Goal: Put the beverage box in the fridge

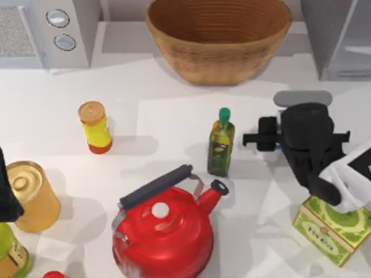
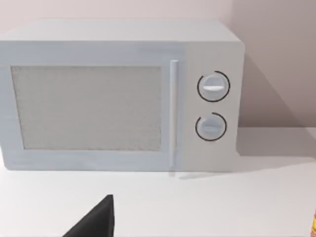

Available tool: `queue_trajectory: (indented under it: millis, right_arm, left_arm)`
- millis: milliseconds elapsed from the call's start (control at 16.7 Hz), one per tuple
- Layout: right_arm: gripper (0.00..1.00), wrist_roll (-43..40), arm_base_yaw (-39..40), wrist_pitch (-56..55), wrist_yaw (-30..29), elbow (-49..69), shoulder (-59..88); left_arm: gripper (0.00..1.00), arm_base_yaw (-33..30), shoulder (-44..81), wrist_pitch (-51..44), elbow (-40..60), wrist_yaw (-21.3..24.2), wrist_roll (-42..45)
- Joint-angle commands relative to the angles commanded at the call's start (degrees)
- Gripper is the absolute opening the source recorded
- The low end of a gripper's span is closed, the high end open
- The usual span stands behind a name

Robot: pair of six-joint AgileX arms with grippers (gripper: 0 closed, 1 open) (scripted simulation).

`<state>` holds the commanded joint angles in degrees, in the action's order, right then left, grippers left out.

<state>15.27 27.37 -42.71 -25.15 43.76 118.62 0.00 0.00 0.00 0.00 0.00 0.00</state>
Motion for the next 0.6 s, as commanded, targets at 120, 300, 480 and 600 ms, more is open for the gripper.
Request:
queue_trajectory:
  millis: [120, 300, 480, 600]
  right_arm:
    - [0.17, 0.00, 0.00, 0.00, 0.00, 0.00, 0.00]
    - [0.00, 0.00, 0.00, 0.00, 0.00, 0.00, 0.00]
    - [0.00, 0.00, 0.00, 0.00, 0.00, 0.00, 0.00]
    - [0.00, 0.00, 0.00, 0.00, 0.00, 0.00, 0.00]
  left_arm:
    - [1.00, 0.00, 0.00, 0.00, 0.00, 0.00, 0.00]
    - [1.00, 0.00, 0.00, 0.00, 0.00, 0.00, 0.00]
    - [1.00, 0.00, 0.00, 0.00, 0.00, 0.00, 0.00]
    - [1.00, 0.00, 0.00, 0.00, 0.00, 0.00, 0.00]
